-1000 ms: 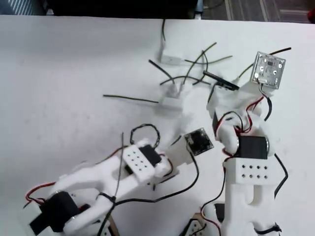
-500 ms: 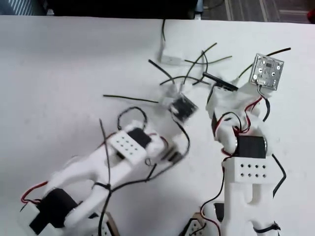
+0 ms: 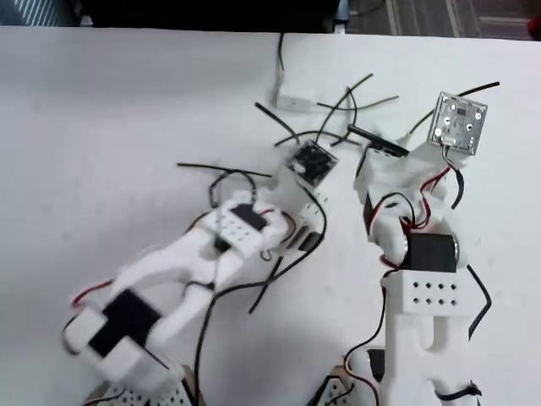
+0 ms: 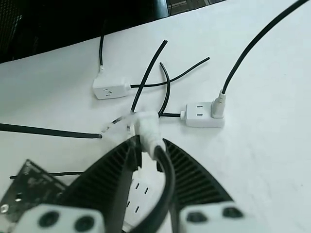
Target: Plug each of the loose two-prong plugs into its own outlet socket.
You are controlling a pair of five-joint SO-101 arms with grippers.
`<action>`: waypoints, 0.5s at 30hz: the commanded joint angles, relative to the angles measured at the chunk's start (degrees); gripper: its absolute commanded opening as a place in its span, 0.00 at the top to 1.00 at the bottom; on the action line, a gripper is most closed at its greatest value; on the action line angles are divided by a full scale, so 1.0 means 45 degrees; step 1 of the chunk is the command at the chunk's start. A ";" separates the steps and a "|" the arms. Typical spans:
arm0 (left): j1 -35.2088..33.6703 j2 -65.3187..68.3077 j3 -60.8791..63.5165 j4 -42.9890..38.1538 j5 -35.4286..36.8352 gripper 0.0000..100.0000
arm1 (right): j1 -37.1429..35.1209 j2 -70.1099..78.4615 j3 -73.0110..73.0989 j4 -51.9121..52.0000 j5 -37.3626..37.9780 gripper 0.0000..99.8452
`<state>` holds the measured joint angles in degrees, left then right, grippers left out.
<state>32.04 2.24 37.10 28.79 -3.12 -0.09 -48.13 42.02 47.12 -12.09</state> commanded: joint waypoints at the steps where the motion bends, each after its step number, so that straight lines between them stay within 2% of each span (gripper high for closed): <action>1: 0.0107 0.1651 -0.2716 0.0723 0.0039 0.74 | 0.0147 -0.0322 -0.0098 -0.0283 0.0059 0.98; 6: 0.0244 0.2706 -0.4063 0.1680 0.0020 0.78 | 0.0127 -0.0322 -0.0078 -0.0283 0.0059 0.98; 9: 0.0225 0.2706 -0.4142 0.2051 -0.0098 0.89 | 0.0127 -0.0322 -0.0078 -0.0283 0.0059 0.98; 11: 0.0225 0.2706 -0.4220 0.2403 -0.0977 0.98 | 0.0127 -0.0322 -0.0078 -0.0283 0.0059 0.98; 15: 0.0205 0.2354 -0.4161 0.3731 -0.2364 0.98 | 0.0127 -0.0322 -0.0078 -0.0283 0.0059 0.98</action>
<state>33.10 14.64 19.69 40.48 -9.36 -0.09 -48.13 42.02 47.12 -12.09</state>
